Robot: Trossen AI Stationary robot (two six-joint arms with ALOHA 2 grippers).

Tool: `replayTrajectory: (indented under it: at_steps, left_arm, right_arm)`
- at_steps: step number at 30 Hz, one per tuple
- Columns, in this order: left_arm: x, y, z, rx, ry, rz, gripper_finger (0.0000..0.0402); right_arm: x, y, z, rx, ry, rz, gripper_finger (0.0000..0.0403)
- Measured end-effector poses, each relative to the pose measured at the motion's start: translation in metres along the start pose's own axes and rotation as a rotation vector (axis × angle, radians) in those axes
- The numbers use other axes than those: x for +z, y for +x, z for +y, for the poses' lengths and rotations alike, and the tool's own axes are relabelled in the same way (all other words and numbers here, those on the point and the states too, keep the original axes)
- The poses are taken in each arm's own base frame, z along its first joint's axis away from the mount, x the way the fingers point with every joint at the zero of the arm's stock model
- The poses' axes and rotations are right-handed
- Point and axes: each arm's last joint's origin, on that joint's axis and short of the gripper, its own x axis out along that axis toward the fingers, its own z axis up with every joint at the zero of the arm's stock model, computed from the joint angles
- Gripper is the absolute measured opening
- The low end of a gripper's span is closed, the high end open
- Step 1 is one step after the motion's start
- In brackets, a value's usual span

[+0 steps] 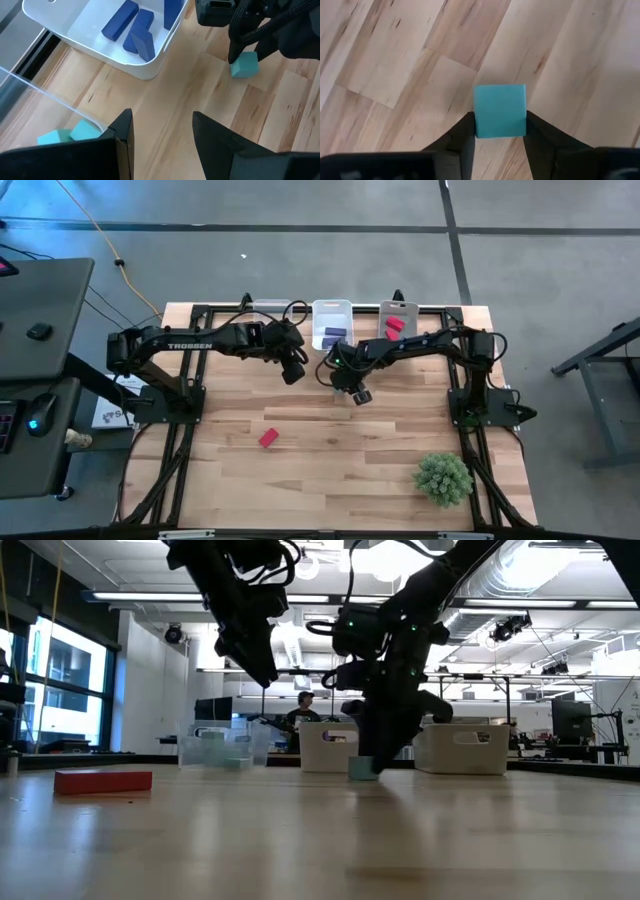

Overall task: Sort & place blocks by color
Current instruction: Put the light blue block into the transparent bin

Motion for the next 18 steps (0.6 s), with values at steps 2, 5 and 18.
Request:
replayTrajectory:
  at_steps: [2, 5, 18]
  left_arm:
    - [0.0, 0.0, 0.0, 0.0, 0.0, 0.0, 0.0124]
    - [0.0, 0.0, 0.0, -0.009, -0.011, 0.002, 0.0124]
    - [0.002, 0.003, 0.016, -0.244, -0.315, 0.069, 0.0124]
  right_arm:
    - [0.0, 0.0, 0.0, 0.0, 0.029, -0.001, 0.011]
    - [0.001, -0.001, 0.001, -0.001, 0.054, -0.001, 0.011]
    - [0.029, -0.037, -0.016, -0.09, 0.257, -0.012, 0.011]
